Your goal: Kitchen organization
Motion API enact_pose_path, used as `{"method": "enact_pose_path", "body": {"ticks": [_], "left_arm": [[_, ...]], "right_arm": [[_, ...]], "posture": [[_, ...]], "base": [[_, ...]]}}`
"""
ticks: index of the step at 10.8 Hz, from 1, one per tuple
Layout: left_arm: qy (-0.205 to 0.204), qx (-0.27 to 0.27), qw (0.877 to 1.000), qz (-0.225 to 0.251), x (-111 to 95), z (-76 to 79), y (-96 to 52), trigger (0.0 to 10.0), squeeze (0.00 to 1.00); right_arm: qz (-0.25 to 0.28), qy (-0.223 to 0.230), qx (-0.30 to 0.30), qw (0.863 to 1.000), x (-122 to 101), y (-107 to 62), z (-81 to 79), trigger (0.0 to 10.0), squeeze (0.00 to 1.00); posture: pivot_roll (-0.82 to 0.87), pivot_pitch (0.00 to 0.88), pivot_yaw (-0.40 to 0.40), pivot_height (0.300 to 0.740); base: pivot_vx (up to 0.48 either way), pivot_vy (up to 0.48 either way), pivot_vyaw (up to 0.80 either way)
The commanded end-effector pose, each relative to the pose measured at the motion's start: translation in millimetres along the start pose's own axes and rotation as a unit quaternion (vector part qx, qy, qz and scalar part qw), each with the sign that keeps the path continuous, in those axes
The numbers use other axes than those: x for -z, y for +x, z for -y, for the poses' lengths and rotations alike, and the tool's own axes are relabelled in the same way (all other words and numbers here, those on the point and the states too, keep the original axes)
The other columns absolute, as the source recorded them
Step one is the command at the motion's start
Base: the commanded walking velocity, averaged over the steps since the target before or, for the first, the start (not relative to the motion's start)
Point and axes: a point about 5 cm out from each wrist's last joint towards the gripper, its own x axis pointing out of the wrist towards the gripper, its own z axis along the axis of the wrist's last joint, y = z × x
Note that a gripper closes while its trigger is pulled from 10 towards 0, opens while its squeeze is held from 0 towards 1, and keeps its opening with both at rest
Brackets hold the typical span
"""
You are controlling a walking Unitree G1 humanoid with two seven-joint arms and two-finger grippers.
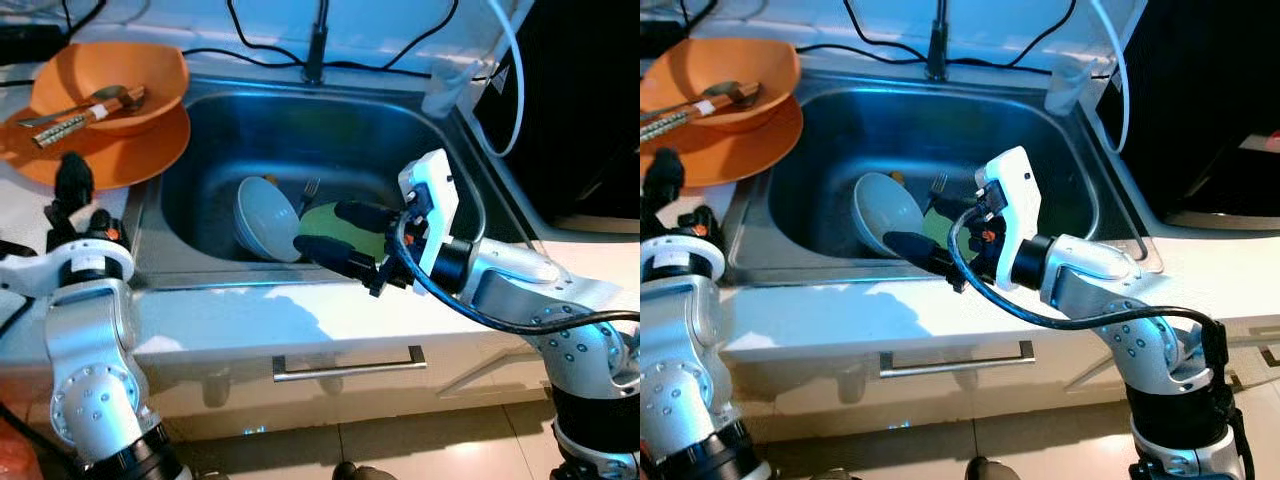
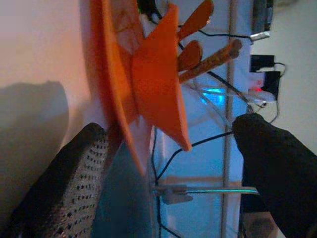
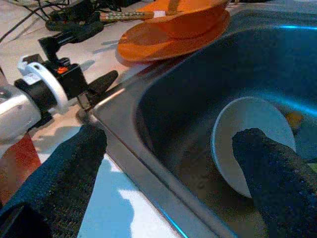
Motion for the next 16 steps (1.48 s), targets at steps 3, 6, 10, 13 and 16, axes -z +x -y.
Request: {"method": "enact_pose_path", "body": {"ticks": [3,6,10,13,16], "left_arm": [[-0.009,-0.189,0.98,-0.053,17,-54.5,-23.1,10.0,1.0],[0.077,-0.124,0.985,-0.091,17,-21.0,-3.3,10.0,1.0],[0.27,-0.07,0.954,-0.109,15,-6.8,25.0,10.0,0.05],[0.377,-0.052,0.916,-0.126,13,-22.8,33.7,10.0,0.0],[0.478,-0.002,0.864,-0.16,30,-31.7,36.9,10.0,0.0]], "right_arm": [[0.01,-0.002,0.014,1.0,1,-1.7,1.8,10.0,0.0],[0.02,-0.005,0.038,0.999,4,-4.0,6.2,10.0,0.0],[0.042,-0.018,0.058,0.997,3,-1.4,11.4,10.0,0.0],[0.047,-0.019,0.063,0.997,5,1.6,13.5,10.0,0.0],[0.052,-0.03,0.074,0.995,1,-0.3,19.5,10.0,0.0]], "posture": [[0.08,0.179,-0.166,0.74],[0.09,0.162,-0.119,0.74],[0.1,0.113,-0.079,0.74],[0.11,0.094,-0.085,0.74],[0.09,0.083,-0.086,0.74]], "base": [[0.0,0.0,0.0],[0.0,0.0,0.0],[0.0,0.0,0.0],[0.0,0.0,0.0],[0.0,0.0,0.0]]}}
